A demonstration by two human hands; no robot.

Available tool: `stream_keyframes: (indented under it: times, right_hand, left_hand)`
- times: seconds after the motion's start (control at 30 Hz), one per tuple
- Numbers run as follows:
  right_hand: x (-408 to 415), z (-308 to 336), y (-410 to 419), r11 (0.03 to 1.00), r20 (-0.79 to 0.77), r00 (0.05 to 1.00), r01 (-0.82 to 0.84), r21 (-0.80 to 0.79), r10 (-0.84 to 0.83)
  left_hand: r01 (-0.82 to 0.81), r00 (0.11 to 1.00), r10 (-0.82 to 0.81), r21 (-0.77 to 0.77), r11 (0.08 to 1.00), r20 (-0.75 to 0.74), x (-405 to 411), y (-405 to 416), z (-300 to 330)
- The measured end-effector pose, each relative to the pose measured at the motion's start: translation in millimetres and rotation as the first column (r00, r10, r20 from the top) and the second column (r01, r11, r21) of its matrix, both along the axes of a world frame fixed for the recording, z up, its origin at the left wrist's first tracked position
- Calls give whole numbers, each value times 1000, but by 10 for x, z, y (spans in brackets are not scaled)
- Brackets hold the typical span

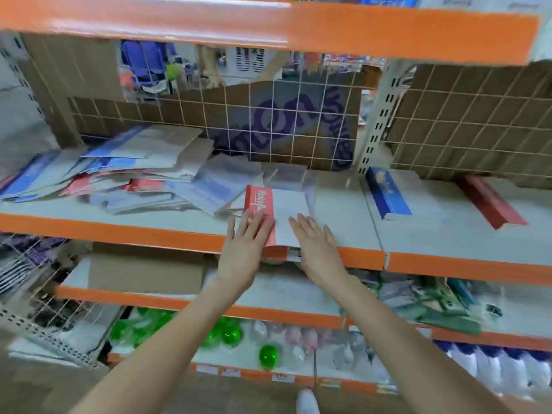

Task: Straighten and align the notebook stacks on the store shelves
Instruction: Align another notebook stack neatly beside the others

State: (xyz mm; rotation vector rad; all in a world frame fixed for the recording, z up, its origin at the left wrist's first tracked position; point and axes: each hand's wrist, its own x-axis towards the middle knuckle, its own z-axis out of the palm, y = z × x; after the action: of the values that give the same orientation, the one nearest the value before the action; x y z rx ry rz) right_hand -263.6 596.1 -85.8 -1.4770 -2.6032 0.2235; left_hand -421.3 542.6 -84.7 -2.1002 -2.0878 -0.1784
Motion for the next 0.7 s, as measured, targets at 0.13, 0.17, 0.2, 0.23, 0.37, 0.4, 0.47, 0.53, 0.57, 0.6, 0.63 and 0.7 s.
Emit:
stream_keyframes:
  times: [0.13, 0.17, 0.2, 0.23, 0.37, 0.4, 0.47, 0.53, 0.57, 0.6, 0.63, 0.7]
  right_hand:
    - [592, 125, -98, 986, -55, 988, 151, 65, -148]
    - [777, 161, -99, 979, -66, 981, 190, 80, -185]
    - [969, 196, -92, 971, -75, 973, 223, 92, -216]
    - [1167, 225, -78, 963, -82, 967, 250, 101, -242]
    - [1987, 283, 20, 934, -102, 941, 334, 127, -322]
    - [2202, 280, 56, 927, -111, 936, 348, 140, -335]
    - [2654, 267, 149, 916, -115, 929, 368, 157, -353]
    - [3142, 251, 265, 908, -102, 924, 381, 175, -368]
    - [3387, 240, 329, 902, -95, 921, 388, 187, -377]
    - [3628, 226, 384, 898, -83, 919, 393, 196, -385]
    - [3858, 211, 436, 898, -67, 920, 393, 198, -387]
    - [4271, 186, 549, 908, -27, 923, 381, 175, -383]
  left_hand:
    - [102, 994, -103, 50, 994, 22, 571, 108, 111]
    - [132, 991, -134, 66, 989, 23, 745, 162, 146]
    - [163, 986, -166, 81, 983, 27, 933, 215, 177]
    - [191, 981, -194, 92, 977, 29, 1128, 261, 201]
    - [275, 961, -277, 111, 955, 1, 1930, 469, 243]
    - [296, 954, -299, 127, 947, -2, 2140, 539, 251]
    - [329, 943, -332, 171, 929, -13, 2595, 681, 266]
    - [342, 936, -351, 205, 917, 10, 3075, 809, 266]
    - [351, 931, -364, 208, 913, 26, 3310, 871, 255]
    - [361, 926, -375, 206, 910, 34, 3545, 929, 240]
    - [367, 923, -382, 205, 907, 39, 3771, 985, 224]
    - [355, 924, -376, 210, 911, 71, 4184, 1082, 199]
